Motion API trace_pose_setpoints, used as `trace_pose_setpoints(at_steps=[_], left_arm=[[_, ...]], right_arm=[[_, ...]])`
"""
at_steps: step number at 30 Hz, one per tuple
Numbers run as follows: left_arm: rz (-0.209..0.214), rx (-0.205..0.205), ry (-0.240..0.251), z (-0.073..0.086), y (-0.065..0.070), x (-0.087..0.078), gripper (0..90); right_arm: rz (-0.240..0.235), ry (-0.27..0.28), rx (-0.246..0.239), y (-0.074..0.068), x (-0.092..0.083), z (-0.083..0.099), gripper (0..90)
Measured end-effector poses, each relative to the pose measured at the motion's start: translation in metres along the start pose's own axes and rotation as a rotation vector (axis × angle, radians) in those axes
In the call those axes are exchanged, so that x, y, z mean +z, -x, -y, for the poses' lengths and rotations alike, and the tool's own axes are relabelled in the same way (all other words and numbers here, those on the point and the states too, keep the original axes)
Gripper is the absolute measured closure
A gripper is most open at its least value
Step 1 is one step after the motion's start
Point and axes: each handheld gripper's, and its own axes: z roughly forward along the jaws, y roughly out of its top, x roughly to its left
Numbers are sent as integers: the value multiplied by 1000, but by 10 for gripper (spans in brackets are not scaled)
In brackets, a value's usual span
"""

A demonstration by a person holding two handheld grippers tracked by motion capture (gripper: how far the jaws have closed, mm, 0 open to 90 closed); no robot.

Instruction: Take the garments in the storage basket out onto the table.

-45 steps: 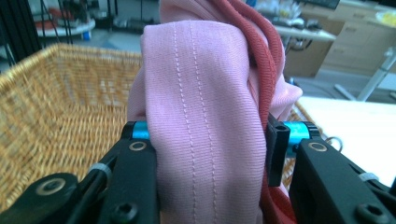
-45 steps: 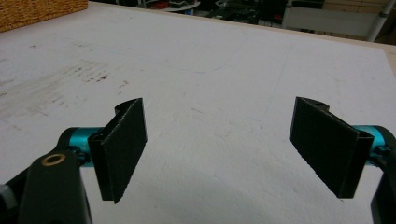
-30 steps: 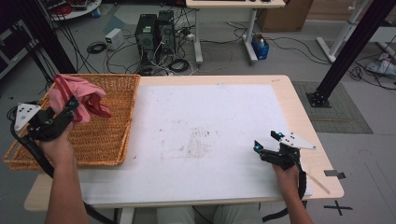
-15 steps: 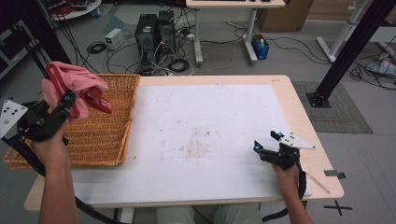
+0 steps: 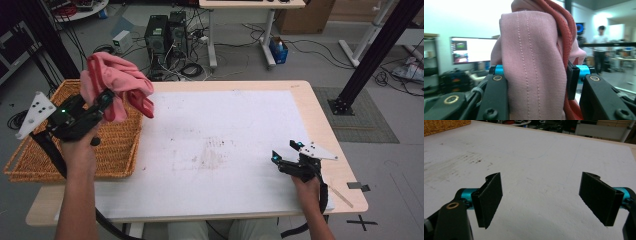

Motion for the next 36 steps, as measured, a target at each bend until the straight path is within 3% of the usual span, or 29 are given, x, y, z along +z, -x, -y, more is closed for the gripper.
trace_pose_setpoints(at_steps=[3,8,12,15,18,23,26,29,32,34,36], left_arm=[[60,-13,-8,5,14,16,596],[156,-42,-61,30,42,48,592],[207,-97,-86,62,67,70,589],[228,-116,-127,85,85,86,586],[213,-110,-180,109,102,101,572],[206,-146,-296,153,122,124,549],[195,-163,-373,173,127,135,546],[171,-147,-454,188,132,143,546],[130,-133,-570,205,134,150,541],[109,-138,-627,213,135,151,516],[87,-164,-654,217,134,149,441]], right_arm=[[-1,1,-2,0,0,0,185],[-1,1,-2,0,0,0,185],[-2,0,4,0,0,0,185],[-2,-1,3,0,0,0,185],[-2,0,3,0,0,0,185],[-3,0,4,0,0,0,185],[-4,1,6,0,0,0,185],[-5,1,6,0,0,0,185],[-6,1,7,0,-1,0,185],[-5,1,8,0,-1,0,185],[-5,2,8,0,-1,0,185]])
